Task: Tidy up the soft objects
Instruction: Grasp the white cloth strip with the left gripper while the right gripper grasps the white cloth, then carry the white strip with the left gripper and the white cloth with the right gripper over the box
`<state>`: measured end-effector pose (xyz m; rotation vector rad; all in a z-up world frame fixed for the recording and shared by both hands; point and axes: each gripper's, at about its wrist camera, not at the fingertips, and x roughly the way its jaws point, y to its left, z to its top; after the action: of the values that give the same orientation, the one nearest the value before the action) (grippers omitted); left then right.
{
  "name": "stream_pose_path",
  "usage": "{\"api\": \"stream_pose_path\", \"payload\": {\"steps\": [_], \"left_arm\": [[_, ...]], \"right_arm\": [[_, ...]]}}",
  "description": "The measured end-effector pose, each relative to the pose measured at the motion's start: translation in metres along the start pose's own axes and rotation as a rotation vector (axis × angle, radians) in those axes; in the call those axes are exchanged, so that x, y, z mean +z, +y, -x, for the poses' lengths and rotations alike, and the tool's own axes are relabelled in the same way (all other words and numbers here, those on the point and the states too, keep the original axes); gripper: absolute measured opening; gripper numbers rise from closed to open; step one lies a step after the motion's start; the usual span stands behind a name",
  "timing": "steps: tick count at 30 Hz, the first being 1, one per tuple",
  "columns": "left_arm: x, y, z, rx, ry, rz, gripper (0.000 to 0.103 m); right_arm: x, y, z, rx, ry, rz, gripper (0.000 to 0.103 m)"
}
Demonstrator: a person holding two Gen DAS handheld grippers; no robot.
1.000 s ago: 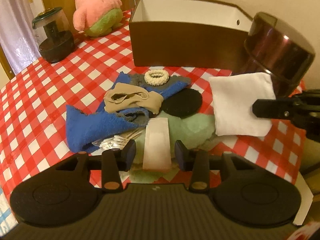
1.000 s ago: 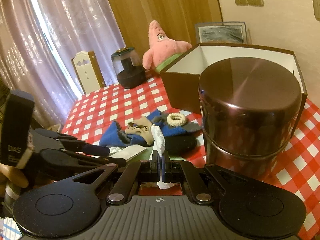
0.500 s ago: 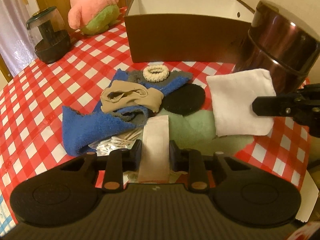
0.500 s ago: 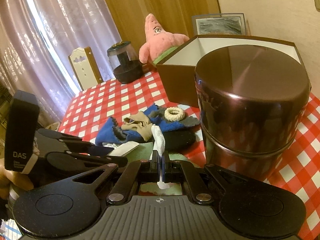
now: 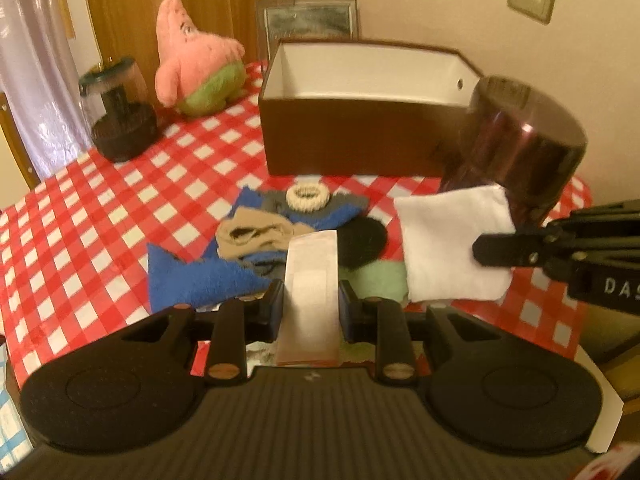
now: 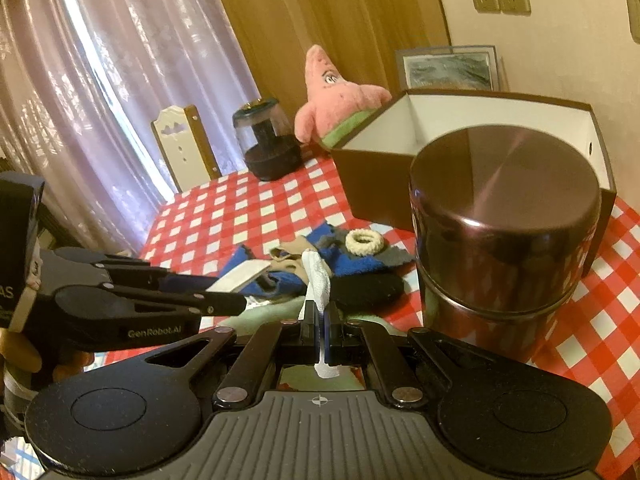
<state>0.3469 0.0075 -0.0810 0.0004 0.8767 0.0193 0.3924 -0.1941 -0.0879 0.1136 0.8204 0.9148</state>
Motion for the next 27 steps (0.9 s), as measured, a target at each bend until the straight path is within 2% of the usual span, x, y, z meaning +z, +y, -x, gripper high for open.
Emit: {"api": "stream_pose_path", "payload": {"steps": [11, 27], "left_arm": [[0.010, -0.020, 0.033, -0.037, -0.079, -0.029, 0.025], [0.029, -0.060, 0.032, -0.098, -0.113, -0.104, 0.025]], "right_arm": [[-0.003, -0.001, 0.045, -0.010, -0.042, -0.013, 0.002], [-0.017, -0.055, 0.121, -0.188, -0.105, -0.133, 0.002]]}}
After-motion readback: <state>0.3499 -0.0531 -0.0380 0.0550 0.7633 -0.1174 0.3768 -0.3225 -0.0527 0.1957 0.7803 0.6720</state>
